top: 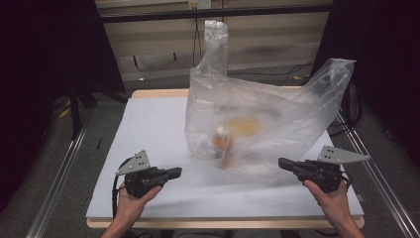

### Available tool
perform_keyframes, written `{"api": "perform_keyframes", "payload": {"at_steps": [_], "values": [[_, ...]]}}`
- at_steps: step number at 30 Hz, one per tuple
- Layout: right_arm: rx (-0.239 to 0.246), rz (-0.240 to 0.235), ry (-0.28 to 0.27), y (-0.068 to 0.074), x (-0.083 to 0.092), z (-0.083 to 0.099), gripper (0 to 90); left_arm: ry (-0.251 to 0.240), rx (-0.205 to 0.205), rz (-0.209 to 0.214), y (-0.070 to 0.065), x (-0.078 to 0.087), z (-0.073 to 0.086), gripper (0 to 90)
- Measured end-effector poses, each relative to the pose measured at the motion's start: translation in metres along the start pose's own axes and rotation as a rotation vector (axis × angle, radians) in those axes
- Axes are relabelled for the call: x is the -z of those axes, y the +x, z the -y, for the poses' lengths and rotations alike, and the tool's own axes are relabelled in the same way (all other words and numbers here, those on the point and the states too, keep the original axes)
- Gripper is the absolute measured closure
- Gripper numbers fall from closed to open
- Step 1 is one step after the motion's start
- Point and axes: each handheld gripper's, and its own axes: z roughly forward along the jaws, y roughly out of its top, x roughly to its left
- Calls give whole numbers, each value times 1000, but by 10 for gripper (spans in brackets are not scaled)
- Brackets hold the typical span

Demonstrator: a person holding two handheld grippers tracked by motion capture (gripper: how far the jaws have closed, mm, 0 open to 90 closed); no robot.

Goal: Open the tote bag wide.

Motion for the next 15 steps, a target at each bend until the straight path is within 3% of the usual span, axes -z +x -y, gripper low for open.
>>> {"api": "perform_keyframes", "payload": {"at_steps": [7,15], "values": [[-4,-12,17,-3,-5,-14,900,15,-16,41,-2,-10,-18,900],[10,-40,16,-6,-8,-34,900,41,-32,51,1,-16,-37,900]]}}
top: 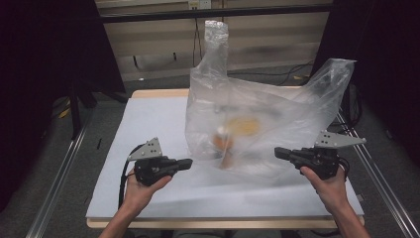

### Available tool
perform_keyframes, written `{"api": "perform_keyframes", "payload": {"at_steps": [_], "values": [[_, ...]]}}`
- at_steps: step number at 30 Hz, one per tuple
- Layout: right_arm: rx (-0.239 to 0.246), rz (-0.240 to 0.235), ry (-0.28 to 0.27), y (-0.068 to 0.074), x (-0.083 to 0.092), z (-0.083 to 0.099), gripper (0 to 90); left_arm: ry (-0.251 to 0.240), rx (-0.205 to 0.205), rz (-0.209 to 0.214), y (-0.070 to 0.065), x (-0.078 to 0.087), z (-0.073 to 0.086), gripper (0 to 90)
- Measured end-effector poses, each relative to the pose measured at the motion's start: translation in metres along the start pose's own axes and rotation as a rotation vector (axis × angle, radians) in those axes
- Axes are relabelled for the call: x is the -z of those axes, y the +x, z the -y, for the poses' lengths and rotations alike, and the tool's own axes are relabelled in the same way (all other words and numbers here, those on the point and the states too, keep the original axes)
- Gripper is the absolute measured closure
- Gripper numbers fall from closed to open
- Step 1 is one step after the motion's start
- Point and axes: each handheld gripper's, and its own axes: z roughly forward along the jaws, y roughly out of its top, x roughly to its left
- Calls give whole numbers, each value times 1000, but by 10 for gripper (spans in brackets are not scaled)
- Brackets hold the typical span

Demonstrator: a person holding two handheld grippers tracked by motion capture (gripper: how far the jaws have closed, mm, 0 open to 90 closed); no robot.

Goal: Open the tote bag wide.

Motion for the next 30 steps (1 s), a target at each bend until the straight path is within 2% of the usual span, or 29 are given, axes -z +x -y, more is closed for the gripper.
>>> {"api": "perform_keyframes", "payload": {"at_steps": [10,12,14,19,23,24,30], "values": [[22,-23,10,-2,-3,-19,900,-7,-33,37,-1,-4,-29,900],[37,-32,13,-1,-4,-25,900,6,-55,54,-4,-7,-41,900],[42,-33,16,-1,-4,-27,900,13,-62,59,-5,-8,-46,900],[63,-48,29,-3,-6,-44,900,13,-103,95,-10,-12,-70,900],[80,-47,28,-3,-7,-54,900,24,-118,94,-12,-14,-82,900],[80,-46,29,-3,-7,-57,900,16,-112,96,-12,-15,-84,900],[95,-45,19,-4,-8,-73,900,2,-136,73,-9,-17,-103,900]]}}
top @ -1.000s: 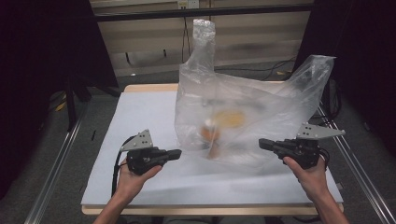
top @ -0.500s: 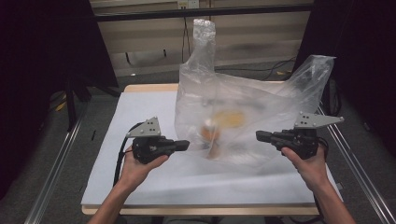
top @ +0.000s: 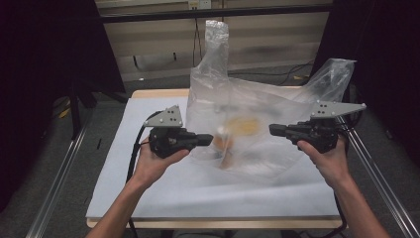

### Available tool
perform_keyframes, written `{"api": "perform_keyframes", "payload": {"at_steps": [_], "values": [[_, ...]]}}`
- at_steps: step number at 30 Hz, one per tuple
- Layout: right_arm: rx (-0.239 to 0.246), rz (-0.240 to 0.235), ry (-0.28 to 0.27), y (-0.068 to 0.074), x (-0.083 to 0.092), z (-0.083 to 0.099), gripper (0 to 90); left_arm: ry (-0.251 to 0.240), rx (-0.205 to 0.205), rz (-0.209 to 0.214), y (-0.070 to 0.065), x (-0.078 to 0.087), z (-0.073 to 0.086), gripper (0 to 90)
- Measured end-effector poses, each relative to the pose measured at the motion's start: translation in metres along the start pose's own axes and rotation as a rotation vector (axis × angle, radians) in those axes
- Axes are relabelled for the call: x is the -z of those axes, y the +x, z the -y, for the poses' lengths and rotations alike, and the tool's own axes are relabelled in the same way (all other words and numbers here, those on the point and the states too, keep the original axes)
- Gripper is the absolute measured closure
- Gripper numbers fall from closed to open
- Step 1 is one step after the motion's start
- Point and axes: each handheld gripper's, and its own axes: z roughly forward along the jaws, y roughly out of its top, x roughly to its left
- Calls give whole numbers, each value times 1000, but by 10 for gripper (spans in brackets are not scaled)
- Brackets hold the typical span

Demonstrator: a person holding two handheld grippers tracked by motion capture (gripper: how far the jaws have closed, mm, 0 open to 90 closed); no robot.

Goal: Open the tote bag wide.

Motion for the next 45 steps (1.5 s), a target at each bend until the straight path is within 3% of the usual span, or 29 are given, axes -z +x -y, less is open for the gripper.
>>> {"api": "perform_keyframes", "payload": {"at_steps": [11,15,20,26,29,33,38,45], "values": [[41,15,-20,-3,-2,-35,900,-52,-29,-27,6,-3,-34,900],[52,27,-33,-5,-2,-49,900,-62,-61,-40,6,-7,-52,900],[66,34,-52,-7,-1,-68,900,-96,-50,-40,9,-10,-63,900],[47,66,-76,-15,-4,-88,900,-113,-67,-42,7,-14,-80,900],[30,71,-78,-18,-8,-88,900,-124,-65,-43,8,-15,-82,900],[47,64,-51,-8,-18,-78,900,-148,-64,-50,9,-14,-84,900],[48,34,-57,8,-24,-61,900,-153,-66,-47,5,-14,-86,900],[33,15,-44,12,-38,-51,900,-175,-89,-28,-2,-21,-100,900]]}}
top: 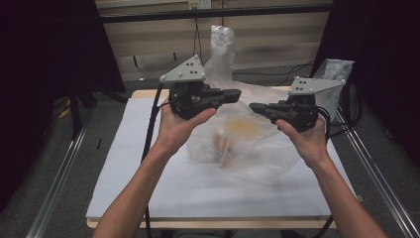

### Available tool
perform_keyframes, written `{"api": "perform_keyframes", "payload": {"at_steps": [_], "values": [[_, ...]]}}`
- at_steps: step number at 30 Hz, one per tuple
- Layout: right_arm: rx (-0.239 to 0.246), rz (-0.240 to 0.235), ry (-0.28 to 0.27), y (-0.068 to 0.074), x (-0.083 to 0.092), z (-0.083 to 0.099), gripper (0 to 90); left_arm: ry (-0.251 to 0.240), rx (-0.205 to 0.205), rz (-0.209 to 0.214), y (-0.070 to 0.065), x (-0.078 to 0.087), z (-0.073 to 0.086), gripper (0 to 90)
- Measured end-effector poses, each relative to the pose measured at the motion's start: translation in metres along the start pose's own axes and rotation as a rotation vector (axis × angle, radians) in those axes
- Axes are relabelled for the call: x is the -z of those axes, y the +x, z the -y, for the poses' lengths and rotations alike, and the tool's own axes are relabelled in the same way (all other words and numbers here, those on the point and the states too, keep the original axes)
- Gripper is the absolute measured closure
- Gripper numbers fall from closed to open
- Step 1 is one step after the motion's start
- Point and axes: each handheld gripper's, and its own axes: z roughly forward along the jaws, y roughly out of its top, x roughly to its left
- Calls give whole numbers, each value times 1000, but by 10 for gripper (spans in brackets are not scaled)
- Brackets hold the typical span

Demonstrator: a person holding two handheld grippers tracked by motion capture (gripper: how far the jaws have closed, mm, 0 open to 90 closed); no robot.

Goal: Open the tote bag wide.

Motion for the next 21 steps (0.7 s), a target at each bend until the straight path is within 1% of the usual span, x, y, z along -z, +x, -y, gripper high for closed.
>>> {"api": "perform_keyframes", "payload": {"at_steps": [1,2,3,4,5,6,7,8,10,11,12,14,15,17,18,20,21], "values": [[-2,-5,0,0,-3,0,900,-4,-1,2,-1,-2,-3,900],[-2,-13,1,1,-8,1,900,-4,-9,-6,-2,-4,-7,900],[-2,-13,1,1,-8,1,900,-1,-7,-2,-2,-6,-10,900],[-4,-19,1,2,-13,1,900,8,-10,-4,-1,-9,-13,900],[-4,-19,1,2,-13,1,900,22,-16,-13,1,-11,-15,900],[-9,-30,0,3,-17,2,900,37,-5,-40,7,-15,-14,900],[-8,-32,1,4,-19,3,900,37,-5,-40,7,-15,-14,900],[-9,-39,4,6,-21,4,900,50,21,-53,15,-17,-8,900],[-7,-42,12,7,-23,6,900,59,39,-66,21,-17,-1,900],[-10,-46,12,7,-24,8,900,67,47,-63,24,-17,2,900],[-11,-45,16,7,-25,9,900,67,47,-63,24,-17,2,900],[-17,-43,19,6,-26,11,900,91,62,-88,30,-16,12,900],[-18,-41,21,6,-27,12,900,95,72,-93,31,-15,15,900],[-17,-41,22,6,-28,12,900,114,64,-108,32,-15,19,900],[-19,-43,21,6,-29,12,900,123,58,-105,32,-14,20,900],[-19,-45,26,7,-30,12,900,117,62,-99,30,-15,20,900],[-12,-49,38,9,-35,12,900,111,40,-94,25,-15,17,900]]}}
